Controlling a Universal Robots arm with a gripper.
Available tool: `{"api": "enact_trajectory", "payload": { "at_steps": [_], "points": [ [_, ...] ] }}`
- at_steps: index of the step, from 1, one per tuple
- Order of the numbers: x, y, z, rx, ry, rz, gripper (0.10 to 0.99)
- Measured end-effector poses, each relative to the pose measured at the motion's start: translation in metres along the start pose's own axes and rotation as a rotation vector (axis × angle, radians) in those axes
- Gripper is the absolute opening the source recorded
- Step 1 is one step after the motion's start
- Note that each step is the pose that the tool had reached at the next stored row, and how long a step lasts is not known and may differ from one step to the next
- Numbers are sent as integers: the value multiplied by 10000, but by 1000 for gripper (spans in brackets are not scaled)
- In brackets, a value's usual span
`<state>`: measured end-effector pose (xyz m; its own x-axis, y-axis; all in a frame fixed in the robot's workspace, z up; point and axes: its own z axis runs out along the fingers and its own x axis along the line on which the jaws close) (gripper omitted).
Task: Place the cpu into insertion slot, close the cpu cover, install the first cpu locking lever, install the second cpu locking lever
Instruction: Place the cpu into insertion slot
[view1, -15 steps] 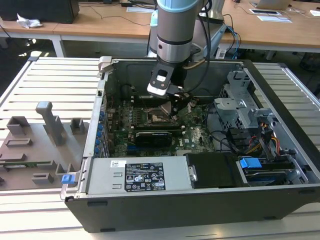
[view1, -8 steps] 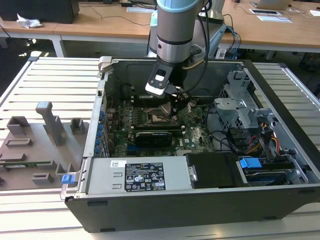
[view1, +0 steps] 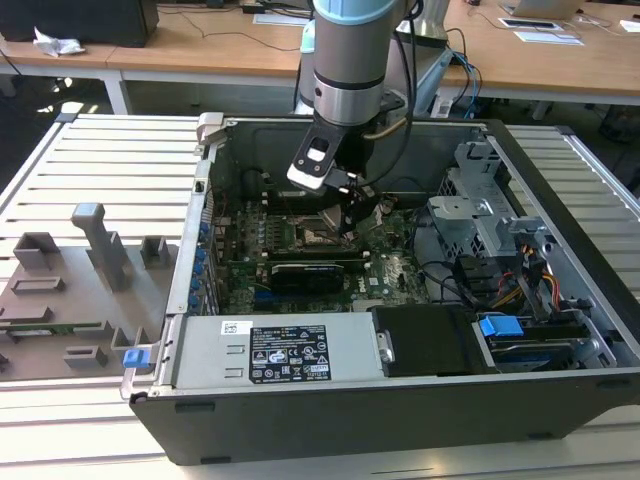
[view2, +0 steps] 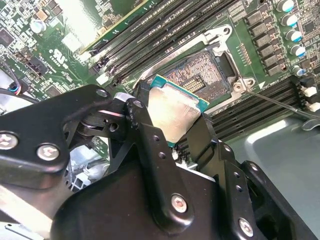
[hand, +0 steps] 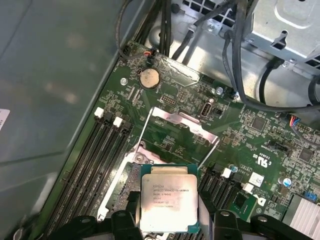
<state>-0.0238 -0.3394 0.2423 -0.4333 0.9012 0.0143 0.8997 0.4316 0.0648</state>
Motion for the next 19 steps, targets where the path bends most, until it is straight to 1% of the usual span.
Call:
{"api": "enact_trajectory", "payload": {
  "at_steps": [4, 9, 11, 19],
  "points": [
    [0, 1, 0, 4, -38, 294, 541],
    [0, 1, 0, 10, -72, 522, 541],
    [0, 1, 0, 16, -99, 683, 541],
    [0, 1, 1, 17, -150, 1218, 541]
  ]
}}
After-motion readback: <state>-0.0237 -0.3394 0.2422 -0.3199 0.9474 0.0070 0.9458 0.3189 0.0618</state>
